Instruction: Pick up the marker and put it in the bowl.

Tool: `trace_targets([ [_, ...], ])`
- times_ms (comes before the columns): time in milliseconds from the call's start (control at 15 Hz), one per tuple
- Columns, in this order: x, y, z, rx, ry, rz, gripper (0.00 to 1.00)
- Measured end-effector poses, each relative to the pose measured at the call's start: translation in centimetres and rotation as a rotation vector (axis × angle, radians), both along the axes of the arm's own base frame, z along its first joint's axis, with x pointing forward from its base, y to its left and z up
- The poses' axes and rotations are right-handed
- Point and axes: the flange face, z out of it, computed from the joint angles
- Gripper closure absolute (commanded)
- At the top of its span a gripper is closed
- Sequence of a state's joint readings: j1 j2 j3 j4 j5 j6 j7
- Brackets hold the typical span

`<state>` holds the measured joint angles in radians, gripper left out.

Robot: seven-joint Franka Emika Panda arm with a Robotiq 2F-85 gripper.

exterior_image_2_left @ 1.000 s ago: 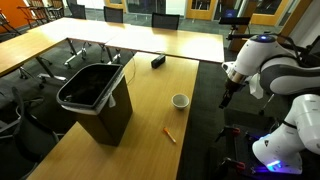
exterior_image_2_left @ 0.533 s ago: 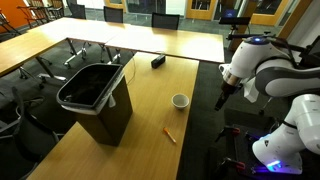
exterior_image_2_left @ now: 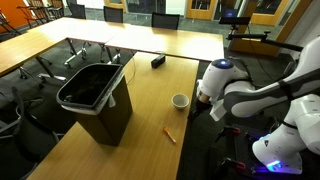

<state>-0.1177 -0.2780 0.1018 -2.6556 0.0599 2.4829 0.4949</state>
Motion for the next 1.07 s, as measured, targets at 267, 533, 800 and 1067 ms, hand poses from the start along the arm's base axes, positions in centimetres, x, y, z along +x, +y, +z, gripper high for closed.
trace_targets([
  [267, 5.6, 1.3, -6.2, 0.027, -0.002, -0.02, 0.0],
  [533, 10.3, 2.2, -11.4, 0.036, 0.024, -0.036, 0.01],
  [800, 13.4, 3.1, -15.3, 0.01, 0.052, -0.051, 0.11],
  [1067, 15.2, 3.6, -18.2, -0.027, 0.067, -0.06, 0.41],
])
